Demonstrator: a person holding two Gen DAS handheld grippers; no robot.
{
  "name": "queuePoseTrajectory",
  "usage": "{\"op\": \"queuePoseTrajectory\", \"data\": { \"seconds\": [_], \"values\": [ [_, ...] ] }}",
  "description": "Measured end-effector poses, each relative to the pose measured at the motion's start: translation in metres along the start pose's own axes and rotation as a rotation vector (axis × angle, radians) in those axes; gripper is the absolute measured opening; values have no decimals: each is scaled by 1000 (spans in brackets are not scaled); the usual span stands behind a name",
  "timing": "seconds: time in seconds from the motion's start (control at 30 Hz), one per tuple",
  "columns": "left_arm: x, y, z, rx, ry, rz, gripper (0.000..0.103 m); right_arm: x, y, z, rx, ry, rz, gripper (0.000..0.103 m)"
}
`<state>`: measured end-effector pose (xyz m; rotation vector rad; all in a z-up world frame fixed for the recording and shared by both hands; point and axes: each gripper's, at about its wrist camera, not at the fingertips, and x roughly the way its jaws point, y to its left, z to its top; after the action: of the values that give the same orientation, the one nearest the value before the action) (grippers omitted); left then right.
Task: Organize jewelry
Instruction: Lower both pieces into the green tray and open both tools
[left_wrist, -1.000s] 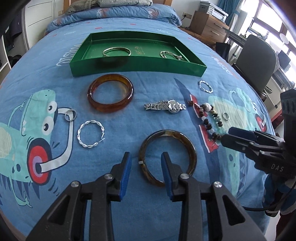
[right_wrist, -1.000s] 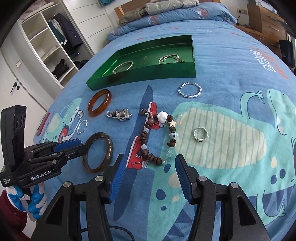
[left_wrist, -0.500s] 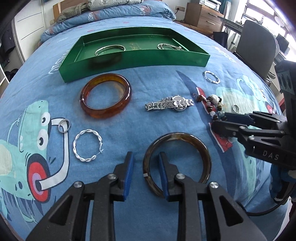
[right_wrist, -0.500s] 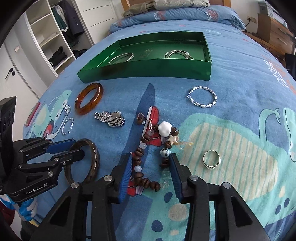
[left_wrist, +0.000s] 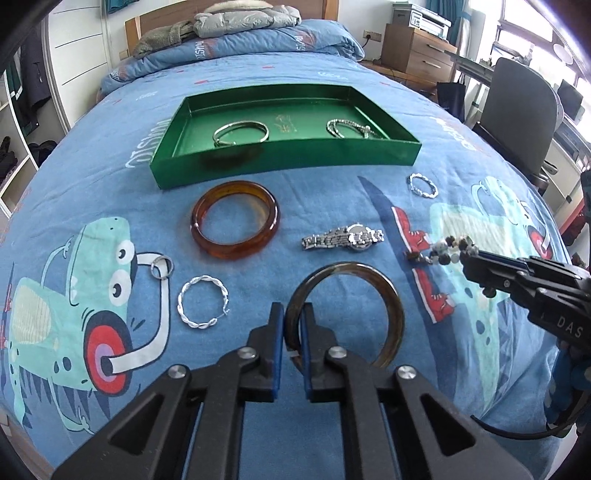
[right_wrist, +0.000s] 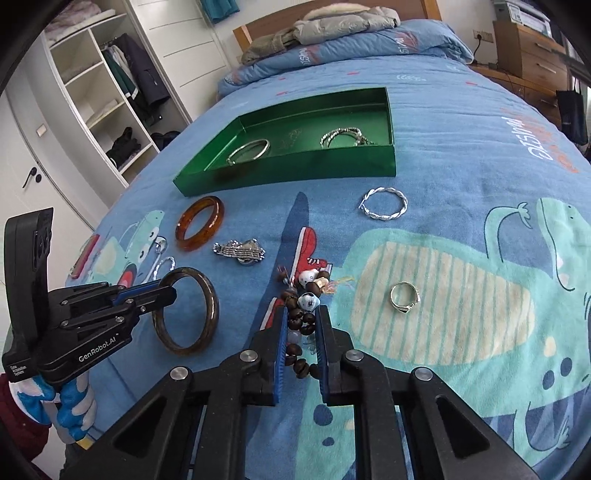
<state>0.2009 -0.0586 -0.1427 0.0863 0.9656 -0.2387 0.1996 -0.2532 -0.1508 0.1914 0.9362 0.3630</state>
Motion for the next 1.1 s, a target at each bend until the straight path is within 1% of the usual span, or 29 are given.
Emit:
{"op": "queuePoseTrajectory", "data": {
  "seconds": [0.2,0.3,0.4,0.53,0.6,0.7,0.8,0.93,1.0,1.1],
  "values": [
    [-29,4,10,-17,-63,-4,8,-34,9,6,-7,-73,11,15],
    [-40,9,22,-27,-92,-6,8,-47,15,15,-22,-108,10,15],
    [-44,17,45,-40,-120,0,8,-58,17,34,-43,-147,1,15],
    [-35,33,93,-73,-149,16,8,-54,18,77,-72,-195,-27,15],
    [-23,41,120,-90,-155,28,8,-44,16,104,-76,-214,-34,15],
    [4,51,158,-117,-142,46,8,-21,12,142,-74,-238,-38,15],
    [37,62,191,-142,-117,67,8,12,7,177,-67,-234,-35,15],
    [84,74,226,-163,-72,97,8,62,-3,215,-44,-201,-32,15],
    [105,78,237,-164,-48,111,8,86,-10,229,-38,-177,-41,15],
    [135,84,247,-168,2,130,8,120,-20,239,-22,-112,-54,14]
  ]
}}
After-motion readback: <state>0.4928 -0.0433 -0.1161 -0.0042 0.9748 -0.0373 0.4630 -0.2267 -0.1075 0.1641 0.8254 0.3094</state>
